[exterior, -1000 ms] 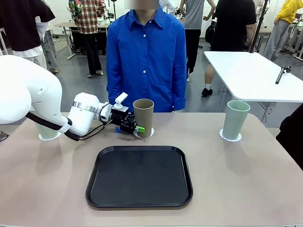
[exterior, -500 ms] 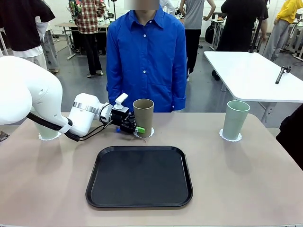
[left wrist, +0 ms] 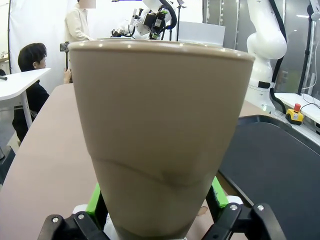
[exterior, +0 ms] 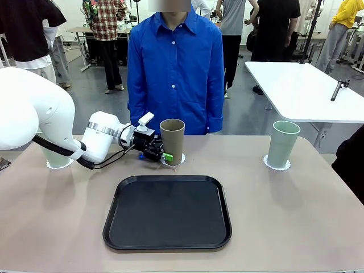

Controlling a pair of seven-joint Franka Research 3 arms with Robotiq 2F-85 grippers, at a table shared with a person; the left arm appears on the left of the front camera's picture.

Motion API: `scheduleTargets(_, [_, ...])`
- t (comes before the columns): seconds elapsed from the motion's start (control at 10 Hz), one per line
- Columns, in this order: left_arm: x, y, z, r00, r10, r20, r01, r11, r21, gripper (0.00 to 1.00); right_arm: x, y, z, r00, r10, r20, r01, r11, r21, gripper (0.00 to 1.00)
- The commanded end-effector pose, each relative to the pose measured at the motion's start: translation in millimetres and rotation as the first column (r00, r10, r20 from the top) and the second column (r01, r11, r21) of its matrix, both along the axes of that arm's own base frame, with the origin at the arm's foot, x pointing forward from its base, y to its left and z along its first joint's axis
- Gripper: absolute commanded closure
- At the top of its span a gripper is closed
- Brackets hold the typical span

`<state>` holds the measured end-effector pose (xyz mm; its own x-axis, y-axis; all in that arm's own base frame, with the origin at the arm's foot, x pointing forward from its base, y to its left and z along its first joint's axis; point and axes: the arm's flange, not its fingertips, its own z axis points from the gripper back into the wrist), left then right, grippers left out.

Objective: Place coasters on the table and set cups on them.
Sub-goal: Take one Reusable plastic cup from the Flat Tray and place it on a coaster set by the human.

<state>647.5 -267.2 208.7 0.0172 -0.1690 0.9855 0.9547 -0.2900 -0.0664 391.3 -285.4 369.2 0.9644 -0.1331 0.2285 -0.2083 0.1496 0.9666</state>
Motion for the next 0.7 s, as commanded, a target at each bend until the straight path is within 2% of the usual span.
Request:
scheduleTargets(0.0, [7.9, 0.8, 3.5, 1.0, -0.02, -0.015, 0.02, 1.0, 0.009, 0.0, -0.6, 0.8, 0.9, 1.0, 0.004, -0.004, -0.004, 1.0, 0.003, 0.0])
scheduleTargets(0.6, [11.9, 9.0, 6.7, 0.999, -0.037, -0.036, 0.038, 0.999, 0.009, 0.0, -0.6, 0.8, 0.9, 1.0, 0.004, -0.004, -0.004, 1.0, 0.003, 0.0])
